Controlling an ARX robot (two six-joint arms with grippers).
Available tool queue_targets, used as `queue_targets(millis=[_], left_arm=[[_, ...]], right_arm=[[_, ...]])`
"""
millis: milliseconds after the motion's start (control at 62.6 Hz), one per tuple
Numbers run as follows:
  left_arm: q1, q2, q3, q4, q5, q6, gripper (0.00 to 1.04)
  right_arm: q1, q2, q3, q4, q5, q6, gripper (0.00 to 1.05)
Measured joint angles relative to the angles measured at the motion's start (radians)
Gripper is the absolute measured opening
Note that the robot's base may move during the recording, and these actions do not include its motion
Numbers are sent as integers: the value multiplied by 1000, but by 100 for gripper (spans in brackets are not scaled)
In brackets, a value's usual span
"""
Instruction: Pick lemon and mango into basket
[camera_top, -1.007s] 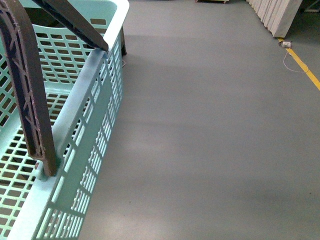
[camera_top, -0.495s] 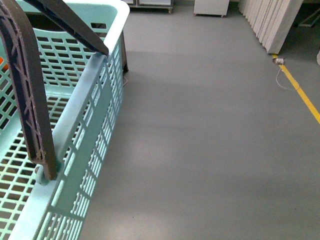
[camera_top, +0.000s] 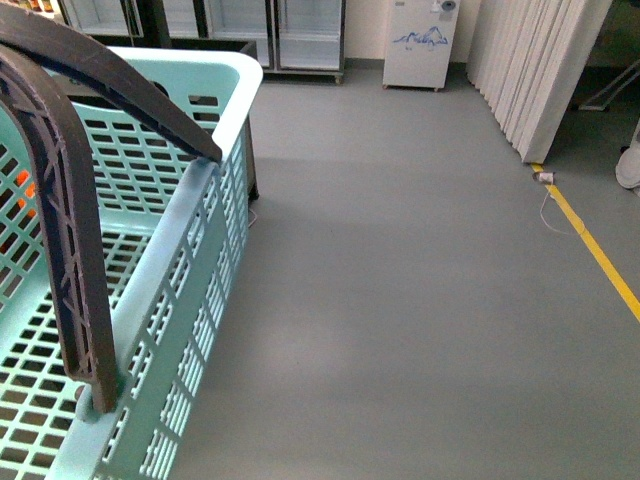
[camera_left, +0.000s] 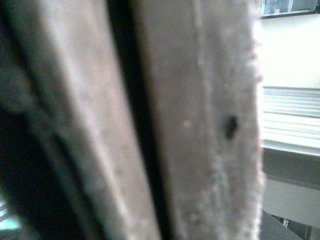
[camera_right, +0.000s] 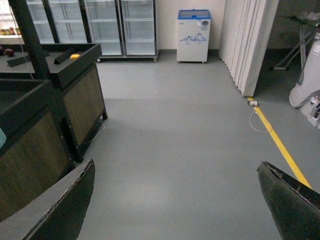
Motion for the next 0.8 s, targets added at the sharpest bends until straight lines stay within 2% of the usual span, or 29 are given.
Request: queue_targets(millis=[799], left_arm=[[0,0,0,0,0,0,28]], right_arm=[[0,0,0,0,0,0,96]])
